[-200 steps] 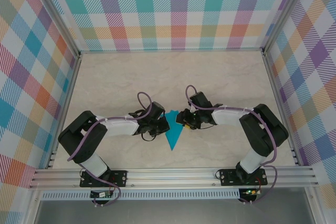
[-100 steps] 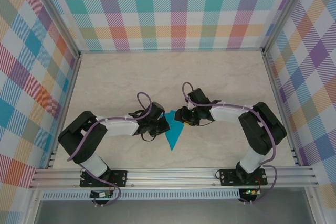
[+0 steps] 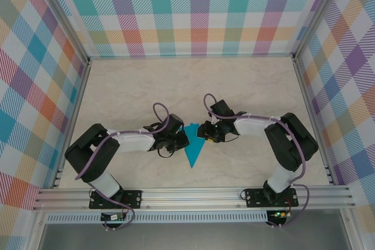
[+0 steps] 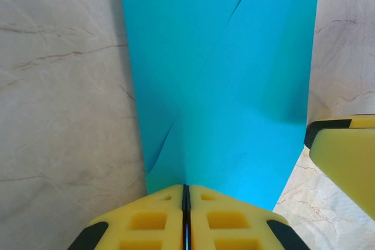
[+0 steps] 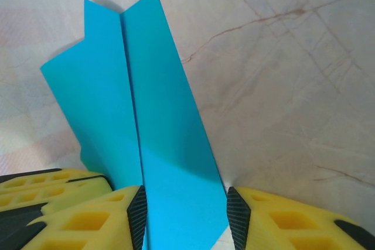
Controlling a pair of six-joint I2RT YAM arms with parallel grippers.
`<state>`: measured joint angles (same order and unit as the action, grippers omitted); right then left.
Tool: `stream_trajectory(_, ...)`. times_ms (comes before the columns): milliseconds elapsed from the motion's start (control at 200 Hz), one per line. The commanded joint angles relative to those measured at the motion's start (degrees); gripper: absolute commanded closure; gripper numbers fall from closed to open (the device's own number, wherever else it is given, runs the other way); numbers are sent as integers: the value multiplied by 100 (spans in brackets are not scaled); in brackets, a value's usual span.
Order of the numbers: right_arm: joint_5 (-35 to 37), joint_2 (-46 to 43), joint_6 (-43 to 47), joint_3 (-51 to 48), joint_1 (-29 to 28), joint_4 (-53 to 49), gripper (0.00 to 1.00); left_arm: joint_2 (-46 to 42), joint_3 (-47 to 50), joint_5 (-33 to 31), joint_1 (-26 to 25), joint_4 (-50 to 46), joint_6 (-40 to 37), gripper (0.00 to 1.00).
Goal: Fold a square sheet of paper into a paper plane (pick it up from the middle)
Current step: Turn over the paper at the center of the table.
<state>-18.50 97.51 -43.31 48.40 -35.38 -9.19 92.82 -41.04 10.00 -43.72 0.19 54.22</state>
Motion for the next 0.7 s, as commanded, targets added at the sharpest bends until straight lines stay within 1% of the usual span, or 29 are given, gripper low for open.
stream_trajectory(0,-268,273,-6,10,-115,119,57,-5,66,-6,40,-153,6,90)
stream_trajectory(100,-317,205,-70,-6,-181,295,58,-1,52,2,43,-166,-8,91)
stream_trajectory(275,-602,95,-156,34,-197,658,59,34,61,7,40,-156,1,91)
stream_trajectory(430,-720,137,-108,134,-216,663,59,24,61,1,44,-152,10,91)
stream_trajectory(525,-626,144,-11,194,-220,510,58,26,46,0,40,-176,6,91)
stream_trajectory(595,-692,145,0,216,-215,548,57,35,46,2,40,-160,8,90)
stream_trajectory(695,-977,263,-63,330,-215,630,56,58,36,-6,41,-153,10,91)
